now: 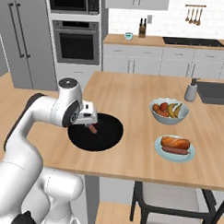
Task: Place one bun and one sausage from the bowl on each plate.
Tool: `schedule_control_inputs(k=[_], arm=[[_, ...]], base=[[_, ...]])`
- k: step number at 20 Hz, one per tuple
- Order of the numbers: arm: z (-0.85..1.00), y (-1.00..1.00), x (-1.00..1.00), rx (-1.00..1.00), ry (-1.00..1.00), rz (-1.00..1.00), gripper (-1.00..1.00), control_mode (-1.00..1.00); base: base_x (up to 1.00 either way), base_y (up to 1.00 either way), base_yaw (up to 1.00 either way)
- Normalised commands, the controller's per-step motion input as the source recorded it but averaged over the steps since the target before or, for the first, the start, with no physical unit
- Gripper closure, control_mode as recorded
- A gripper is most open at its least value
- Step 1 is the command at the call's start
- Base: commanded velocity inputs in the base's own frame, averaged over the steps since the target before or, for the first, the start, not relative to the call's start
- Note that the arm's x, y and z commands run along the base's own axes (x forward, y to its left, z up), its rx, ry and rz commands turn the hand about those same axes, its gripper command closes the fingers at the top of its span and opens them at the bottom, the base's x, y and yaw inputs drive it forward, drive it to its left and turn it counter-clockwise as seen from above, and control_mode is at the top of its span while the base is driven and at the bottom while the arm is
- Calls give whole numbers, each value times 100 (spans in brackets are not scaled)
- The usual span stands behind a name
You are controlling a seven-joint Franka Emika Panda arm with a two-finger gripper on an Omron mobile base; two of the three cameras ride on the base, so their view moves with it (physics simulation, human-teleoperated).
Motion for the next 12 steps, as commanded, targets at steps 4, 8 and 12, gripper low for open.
schedule_control_inputs(k=[4, 8, 12], arm=[[-91, 23, 100, -1, 2, 19, -100, -100], [-48, 17, 100, -2, 7, 6, -100, -100], [-2, 0, 100, -3, 9, 0, -100, -100]], base=[[0, 0, 0], [0, 0, 0], [0, 0, 0]])
